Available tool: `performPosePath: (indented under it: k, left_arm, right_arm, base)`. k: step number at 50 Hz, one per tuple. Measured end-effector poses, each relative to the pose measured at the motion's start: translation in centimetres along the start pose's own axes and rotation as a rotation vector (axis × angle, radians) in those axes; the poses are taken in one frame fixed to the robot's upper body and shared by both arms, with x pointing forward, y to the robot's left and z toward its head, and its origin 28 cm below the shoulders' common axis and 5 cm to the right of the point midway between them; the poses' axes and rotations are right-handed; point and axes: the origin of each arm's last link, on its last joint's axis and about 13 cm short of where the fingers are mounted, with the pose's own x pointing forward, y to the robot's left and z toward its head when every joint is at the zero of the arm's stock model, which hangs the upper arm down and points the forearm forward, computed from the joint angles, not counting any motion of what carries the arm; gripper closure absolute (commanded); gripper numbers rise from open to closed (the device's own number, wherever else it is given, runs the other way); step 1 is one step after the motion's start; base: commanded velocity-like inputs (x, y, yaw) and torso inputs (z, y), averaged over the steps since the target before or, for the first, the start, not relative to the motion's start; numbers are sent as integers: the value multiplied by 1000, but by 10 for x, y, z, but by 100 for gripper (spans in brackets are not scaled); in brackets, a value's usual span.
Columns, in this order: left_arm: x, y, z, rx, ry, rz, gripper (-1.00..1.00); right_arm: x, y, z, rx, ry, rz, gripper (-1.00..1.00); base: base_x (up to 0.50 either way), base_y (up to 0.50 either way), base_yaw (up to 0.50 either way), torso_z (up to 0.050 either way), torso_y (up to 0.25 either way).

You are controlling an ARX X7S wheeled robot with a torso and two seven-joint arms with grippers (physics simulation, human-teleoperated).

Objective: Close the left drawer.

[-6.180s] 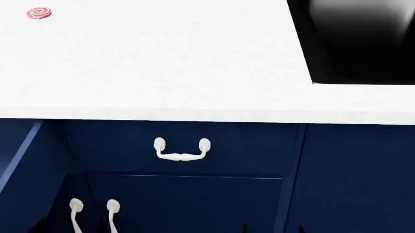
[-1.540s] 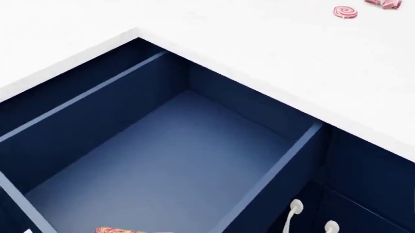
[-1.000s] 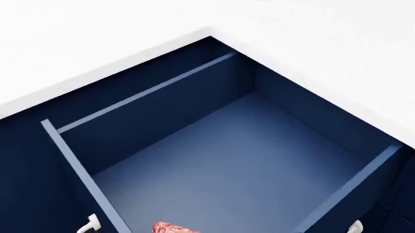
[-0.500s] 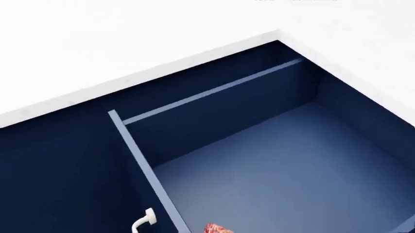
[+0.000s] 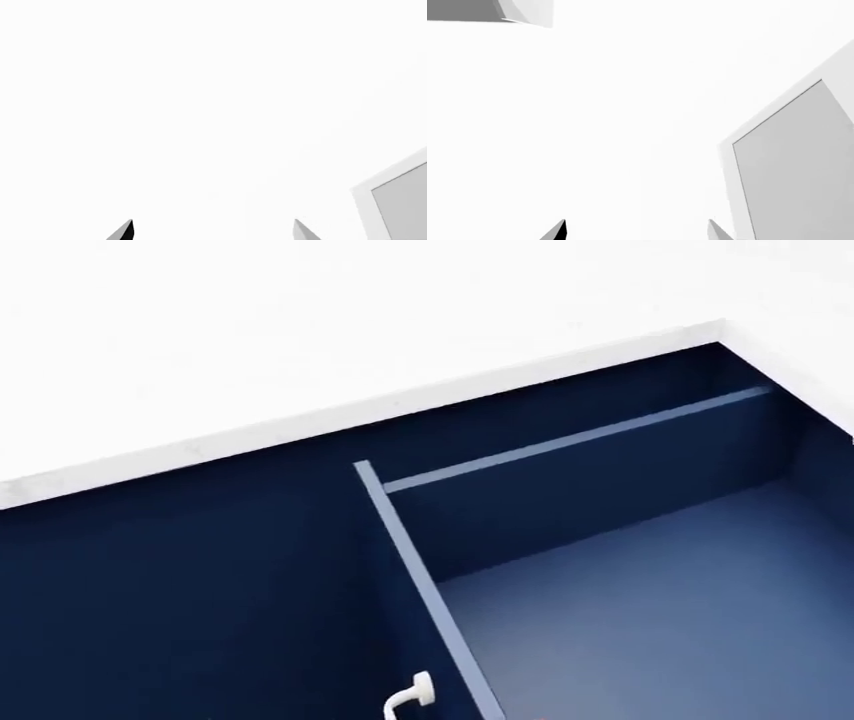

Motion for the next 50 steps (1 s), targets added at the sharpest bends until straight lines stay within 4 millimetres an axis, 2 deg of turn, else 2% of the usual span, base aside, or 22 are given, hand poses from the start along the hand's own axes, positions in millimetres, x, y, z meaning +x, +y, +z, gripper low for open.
performPosePath:
  k: [50]
  left_arm:
    - [0, -1, 0, -7, 3, -4, -100]
  right_arm:
    - [-2, 2, 1, -5, 6, 12, -100]
  base:
    - [0, 0, 500, 0, 0]
